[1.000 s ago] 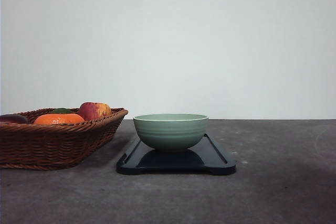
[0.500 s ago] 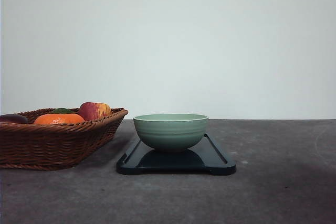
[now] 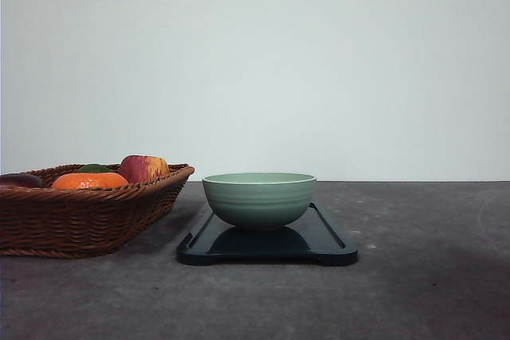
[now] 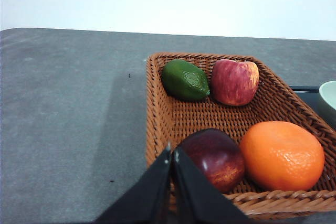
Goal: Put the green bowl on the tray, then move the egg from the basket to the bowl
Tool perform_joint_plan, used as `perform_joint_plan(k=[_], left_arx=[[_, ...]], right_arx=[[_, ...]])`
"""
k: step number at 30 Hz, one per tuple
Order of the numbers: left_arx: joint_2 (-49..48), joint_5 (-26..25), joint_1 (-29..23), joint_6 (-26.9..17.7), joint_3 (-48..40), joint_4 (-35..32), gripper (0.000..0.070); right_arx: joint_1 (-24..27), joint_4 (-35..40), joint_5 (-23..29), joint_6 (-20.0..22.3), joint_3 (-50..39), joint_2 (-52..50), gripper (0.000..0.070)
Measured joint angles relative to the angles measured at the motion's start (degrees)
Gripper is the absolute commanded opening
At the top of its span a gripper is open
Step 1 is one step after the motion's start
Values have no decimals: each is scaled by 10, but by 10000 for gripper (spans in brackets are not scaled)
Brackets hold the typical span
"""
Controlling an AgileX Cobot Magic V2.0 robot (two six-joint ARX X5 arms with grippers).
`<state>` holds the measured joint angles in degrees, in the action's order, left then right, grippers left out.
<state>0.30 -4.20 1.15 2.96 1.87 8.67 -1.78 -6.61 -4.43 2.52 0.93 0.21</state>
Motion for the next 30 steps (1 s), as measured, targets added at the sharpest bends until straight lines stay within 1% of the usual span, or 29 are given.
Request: perform_joint_plan(k=[30], left_arx=[[0,0,0,0,0,0,0]], right_arx=[[0,0,0,0,0,0,11]])
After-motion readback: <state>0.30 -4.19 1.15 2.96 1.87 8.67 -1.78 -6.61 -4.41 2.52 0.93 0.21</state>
